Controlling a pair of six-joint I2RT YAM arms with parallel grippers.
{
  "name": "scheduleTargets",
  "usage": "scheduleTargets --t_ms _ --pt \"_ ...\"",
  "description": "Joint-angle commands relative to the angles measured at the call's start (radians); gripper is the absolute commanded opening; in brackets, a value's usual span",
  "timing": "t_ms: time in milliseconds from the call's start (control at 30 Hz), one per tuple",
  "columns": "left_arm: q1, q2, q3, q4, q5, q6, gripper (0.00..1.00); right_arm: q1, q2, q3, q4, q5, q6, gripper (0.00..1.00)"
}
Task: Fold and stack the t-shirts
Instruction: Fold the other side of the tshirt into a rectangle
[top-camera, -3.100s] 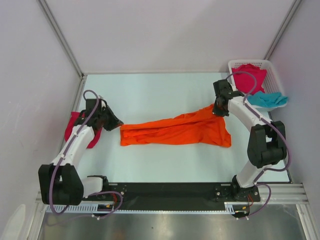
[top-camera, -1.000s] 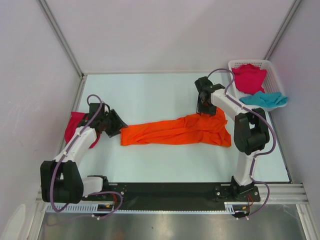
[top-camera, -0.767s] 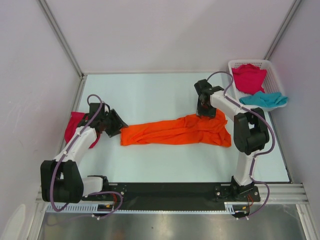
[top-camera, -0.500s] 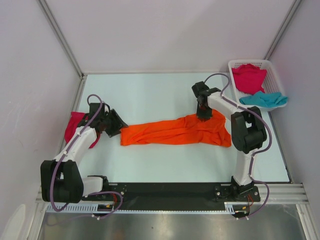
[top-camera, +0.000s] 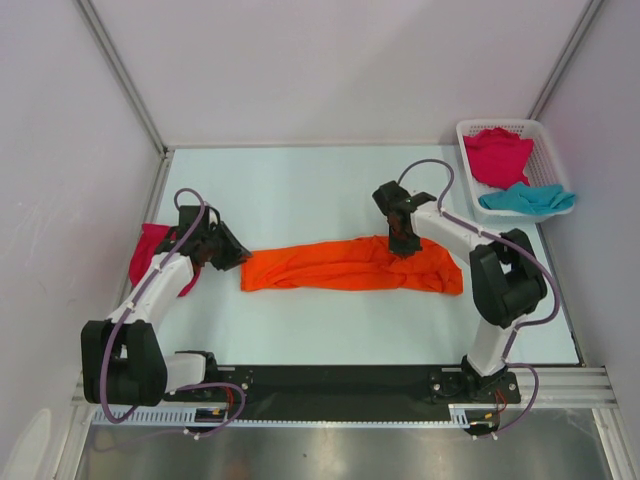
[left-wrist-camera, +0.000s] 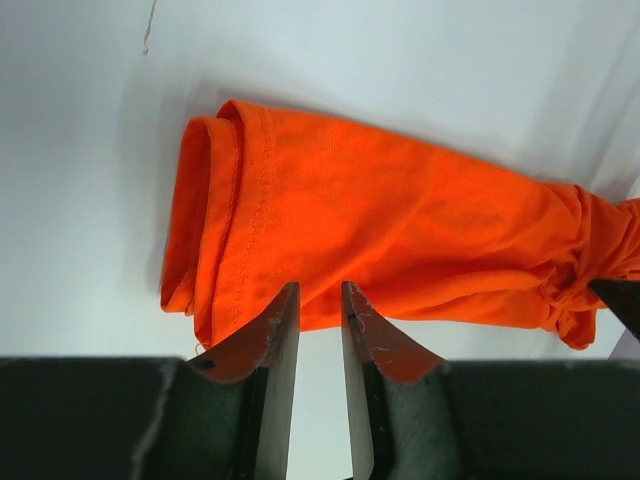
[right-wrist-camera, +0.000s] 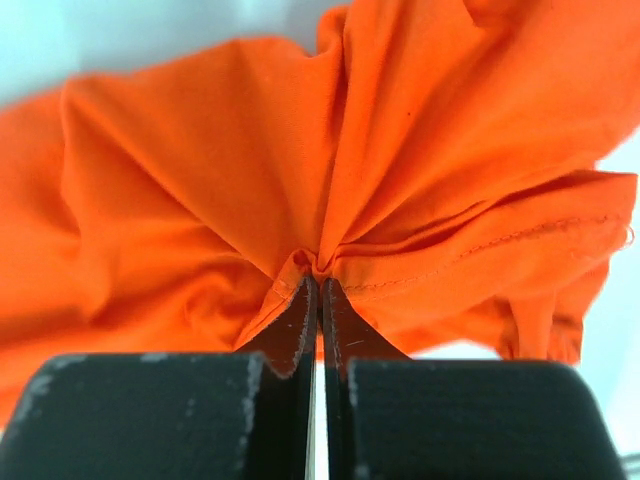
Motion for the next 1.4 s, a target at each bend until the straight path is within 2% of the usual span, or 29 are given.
scheduleTargets --t_ms 0,467,933,1367 --pt "-0.005 -0.01 -0.004 0.035 0.007 0.006 0.27 0.022 -0.104 -0.074 -0.035 0.063 0.056 0.0" --pt "-0.005 -0.003 -0.007 0.035 0.007 0.014 0.27 0.028 -0.104 -0.094 -0.058 0.111 0.068 0.0" --pt "-0.007 0.023 -0.004 0.048 0.021 0.014 0.27 0.078 -0.178 -0.174 -0.094 0.142 0.111 0.0" --pt "-0.005 0.02 -0.014 0.052 0.027 0.018 0.27 0.098 -0.139 -0.076 -0.121 0.187 0.09 0.0"
